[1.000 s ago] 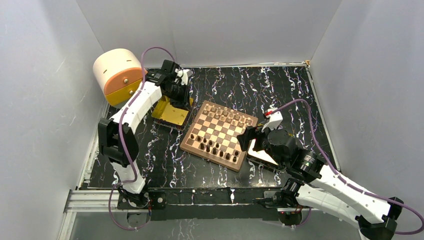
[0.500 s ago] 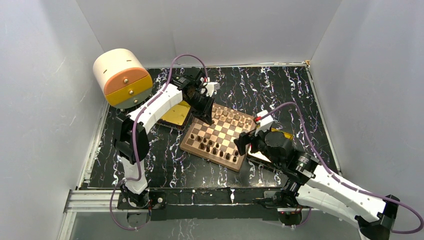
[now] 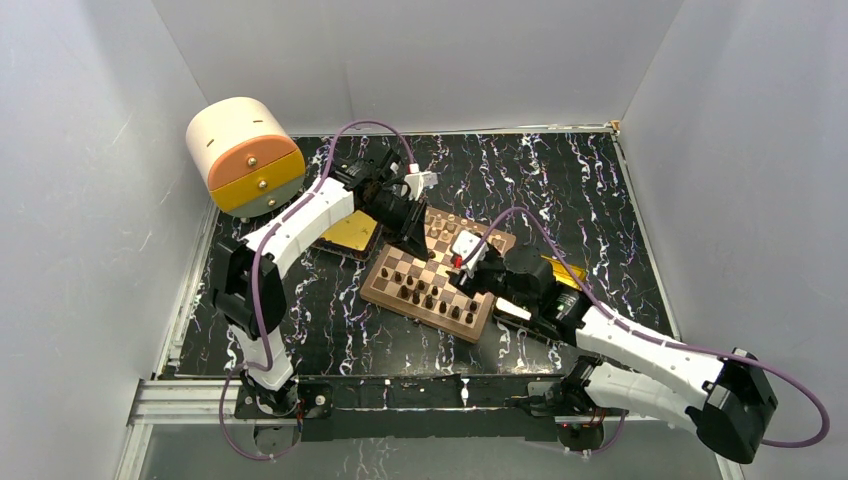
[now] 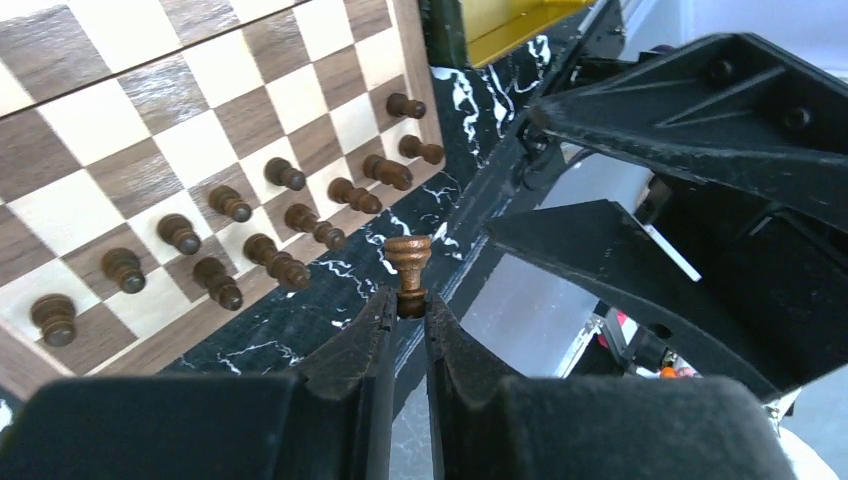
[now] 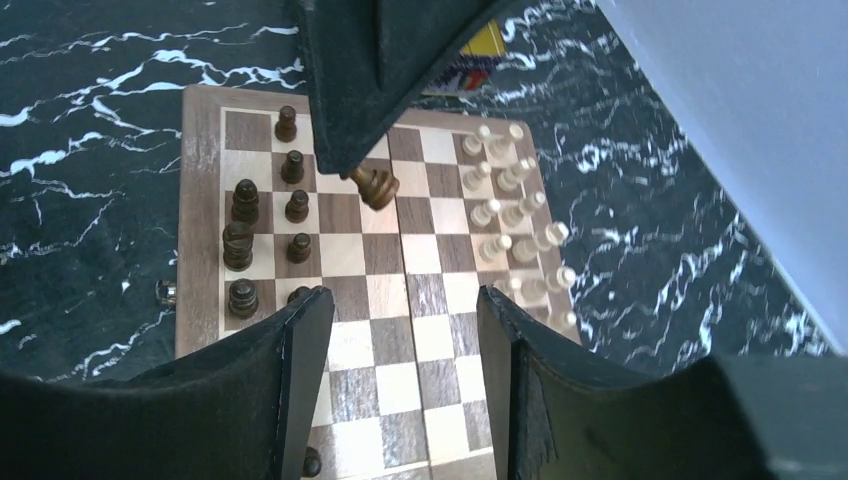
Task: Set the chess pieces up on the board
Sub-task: Place the chess piece on the chessboard.
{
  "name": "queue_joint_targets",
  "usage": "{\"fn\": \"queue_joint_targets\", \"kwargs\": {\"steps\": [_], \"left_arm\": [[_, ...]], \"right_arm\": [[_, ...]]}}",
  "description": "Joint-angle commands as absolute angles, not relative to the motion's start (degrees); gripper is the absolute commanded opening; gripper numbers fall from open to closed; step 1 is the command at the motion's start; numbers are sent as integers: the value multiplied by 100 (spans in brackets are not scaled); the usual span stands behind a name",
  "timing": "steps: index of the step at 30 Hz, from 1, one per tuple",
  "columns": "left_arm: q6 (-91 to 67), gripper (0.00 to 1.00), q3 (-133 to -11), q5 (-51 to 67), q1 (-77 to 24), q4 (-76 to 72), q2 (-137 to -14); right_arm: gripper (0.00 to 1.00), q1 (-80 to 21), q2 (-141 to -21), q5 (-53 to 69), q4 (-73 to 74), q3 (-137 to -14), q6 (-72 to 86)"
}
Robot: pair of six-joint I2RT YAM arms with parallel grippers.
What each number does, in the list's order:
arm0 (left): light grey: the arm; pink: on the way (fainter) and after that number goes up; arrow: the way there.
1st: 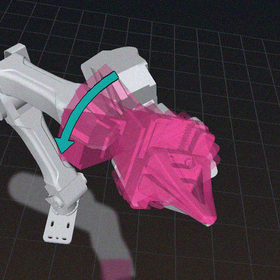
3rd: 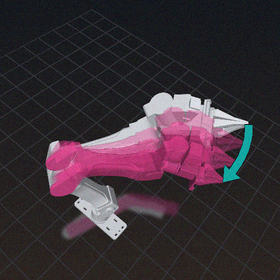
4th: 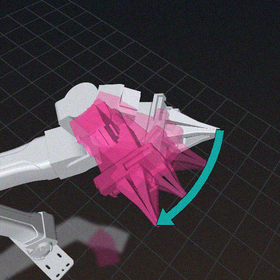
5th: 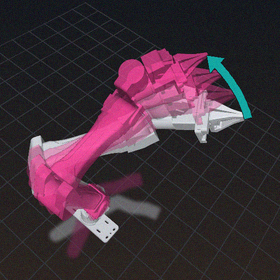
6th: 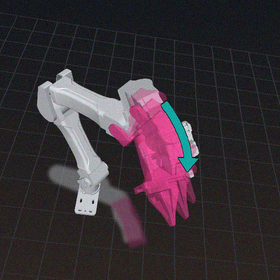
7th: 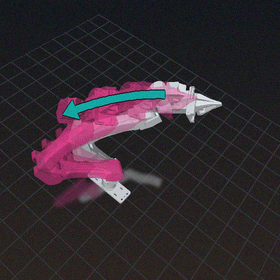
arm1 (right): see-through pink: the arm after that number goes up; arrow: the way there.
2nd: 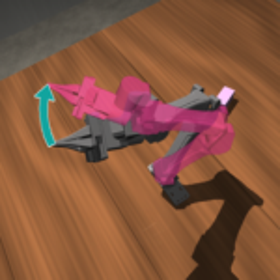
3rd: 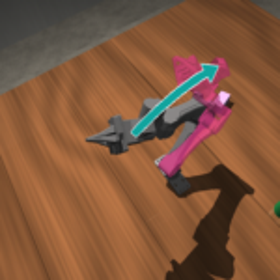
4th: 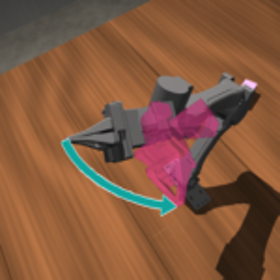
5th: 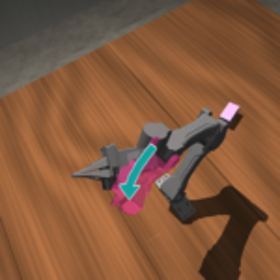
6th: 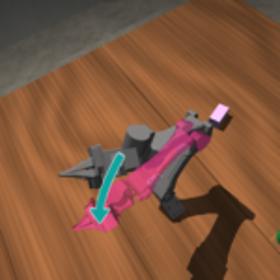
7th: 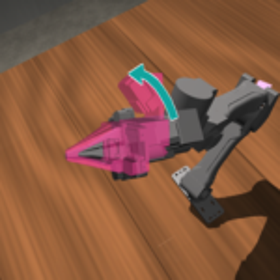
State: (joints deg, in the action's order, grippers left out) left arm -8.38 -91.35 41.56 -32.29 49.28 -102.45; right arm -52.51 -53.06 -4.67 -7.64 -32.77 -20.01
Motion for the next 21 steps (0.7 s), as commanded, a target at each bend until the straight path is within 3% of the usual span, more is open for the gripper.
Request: {"fn": "queue_joint_targets", "kwargs": {"steps": [1,10,21], "left_arm": [[-794,0,-8949,4792,-3252,4869,-9786],[-806,0,-8688,5011,-3337,4809,-9662],[-907,0,-8610,5105,-3419,4746,-9628]], "right_arm": [[65,-5022,-5430,872,-1578,-3438,-2893],[67,-4871,-6053,1450,-837,-4061,-3763],[59,-4877,-6302,1897,-748,-4102,-4310]]}}
